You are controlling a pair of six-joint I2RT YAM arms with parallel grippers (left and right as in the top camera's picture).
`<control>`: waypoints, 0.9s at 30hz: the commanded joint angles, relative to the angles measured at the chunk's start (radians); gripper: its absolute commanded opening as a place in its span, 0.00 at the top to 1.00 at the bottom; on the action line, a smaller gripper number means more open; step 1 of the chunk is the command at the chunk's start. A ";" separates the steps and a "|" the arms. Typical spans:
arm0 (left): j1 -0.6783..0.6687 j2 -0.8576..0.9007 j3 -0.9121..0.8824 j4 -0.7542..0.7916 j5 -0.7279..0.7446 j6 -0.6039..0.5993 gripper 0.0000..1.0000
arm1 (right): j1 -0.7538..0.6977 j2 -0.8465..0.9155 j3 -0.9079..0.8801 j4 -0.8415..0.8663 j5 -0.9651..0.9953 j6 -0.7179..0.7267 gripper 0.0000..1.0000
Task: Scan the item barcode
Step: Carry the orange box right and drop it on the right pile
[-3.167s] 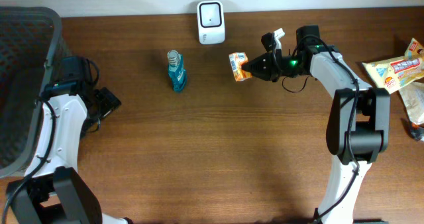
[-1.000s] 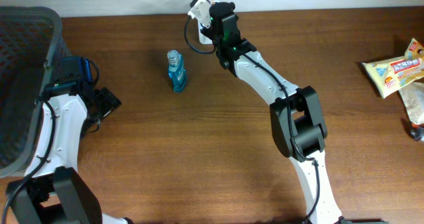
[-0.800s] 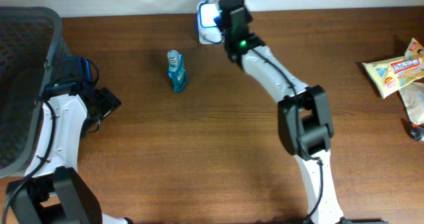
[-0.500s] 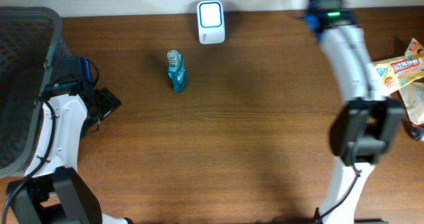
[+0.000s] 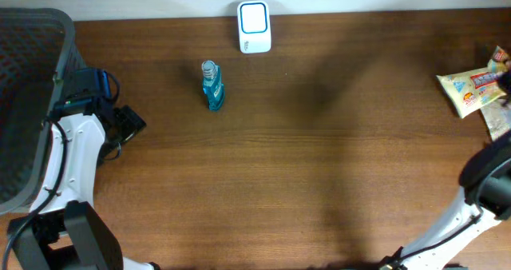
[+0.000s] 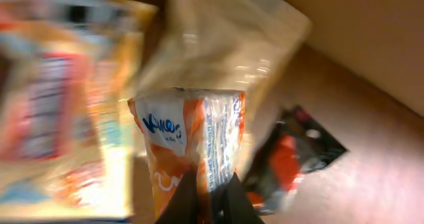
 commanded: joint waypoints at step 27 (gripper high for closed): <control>0.008 0.009 -0.005 -0.002 -0.004 -0.002 0.01 | -0.175 -0.098 -0.044 -0.006 -0.279 0.023 0.07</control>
